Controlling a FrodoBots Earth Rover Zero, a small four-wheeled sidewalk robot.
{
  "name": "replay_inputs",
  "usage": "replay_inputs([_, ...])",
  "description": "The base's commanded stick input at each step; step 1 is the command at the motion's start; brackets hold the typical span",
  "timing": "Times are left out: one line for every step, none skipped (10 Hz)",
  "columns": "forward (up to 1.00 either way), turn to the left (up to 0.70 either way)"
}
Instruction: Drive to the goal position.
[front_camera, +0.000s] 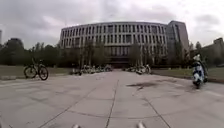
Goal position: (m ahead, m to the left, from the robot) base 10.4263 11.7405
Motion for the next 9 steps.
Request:
replay_inputs([0.45,0.00])
replay_inputs([0.45,0.00])
replay_inputs([0.45,0.00])
replay_inputs([0.45,0.00])
replay_inputs([0.45,0.00])
replay_inputs([0.45,0.00])
replay_inputs([0.45,0.00])
replay_inputs([0.45,0.00])
replay_inputs([0.45,0.00])
